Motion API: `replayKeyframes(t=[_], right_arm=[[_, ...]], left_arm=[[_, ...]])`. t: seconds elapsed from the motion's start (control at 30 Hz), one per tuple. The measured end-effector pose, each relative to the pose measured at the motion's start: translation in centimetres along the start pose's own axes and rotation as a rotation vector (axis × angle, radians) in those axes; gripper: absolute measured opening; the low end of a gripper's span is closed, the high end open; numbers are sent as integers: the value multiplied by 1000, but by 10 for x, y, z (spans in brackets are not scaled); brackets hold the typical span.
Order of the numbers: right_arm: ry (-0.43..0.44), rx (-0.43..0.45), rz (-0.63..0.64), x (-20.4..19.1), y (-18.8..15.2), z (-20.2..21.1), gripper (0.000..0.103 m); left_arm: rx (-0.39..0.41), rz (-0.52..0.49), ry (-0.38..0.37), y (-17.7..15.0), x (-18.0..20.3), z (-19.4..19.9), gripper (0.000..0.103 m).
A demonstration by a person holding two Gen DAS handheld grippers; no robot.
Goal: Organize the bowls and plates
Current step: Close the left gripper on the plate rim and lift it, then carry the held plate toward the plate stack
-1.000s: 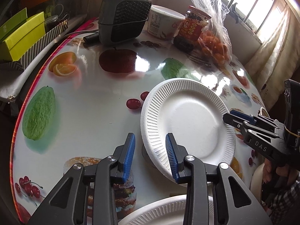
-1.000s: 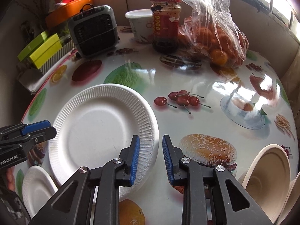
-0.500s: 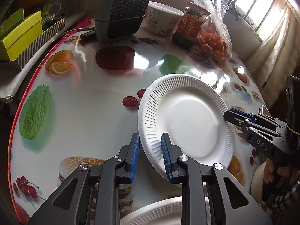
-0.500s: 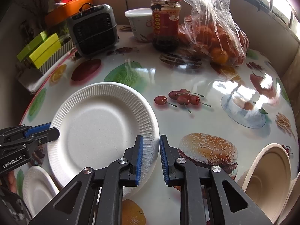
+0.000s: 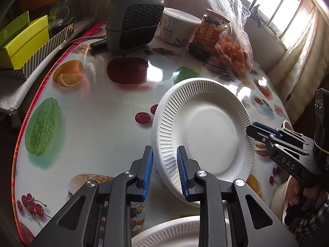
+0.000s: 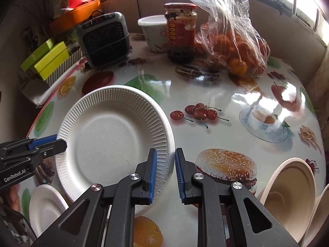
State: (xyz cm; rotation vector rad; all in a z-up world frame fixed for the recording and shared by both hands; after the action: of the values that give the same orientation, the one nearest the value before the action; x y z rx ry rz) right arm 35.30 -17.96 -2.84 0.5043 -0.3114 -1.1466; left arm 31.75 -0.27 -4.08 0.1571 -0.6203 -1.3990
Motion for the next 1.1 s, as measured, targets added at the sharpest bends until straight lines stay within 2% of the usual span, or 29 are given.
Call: replayKeyframes(t=[0.6, 1.1], right_arm=[[12, 61, -11, -8, 4, 40, 18], [28, 110, 7, -36, -6, 76, 18]], left_arm=[[56, -3, -21, -1, 6, 35, 25], [101, -1, -15, -21, -1, 72, 25]])
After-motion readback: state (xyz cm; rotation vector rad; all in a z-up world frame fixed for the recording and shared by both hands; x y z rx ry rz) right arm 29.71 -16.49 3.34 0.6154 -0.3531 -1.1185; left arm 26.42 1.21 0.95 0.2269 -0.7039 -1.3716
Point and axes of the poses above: each gripper's, at about its wrist camera, not at the fingertips, and z roughly against the way its jaws point, x to its right, y to its top, the point moved 10 cm from there along -z, roughly the way its jaws point, and after that the axes turned 7 degrees about z, right-handed, at the moved point
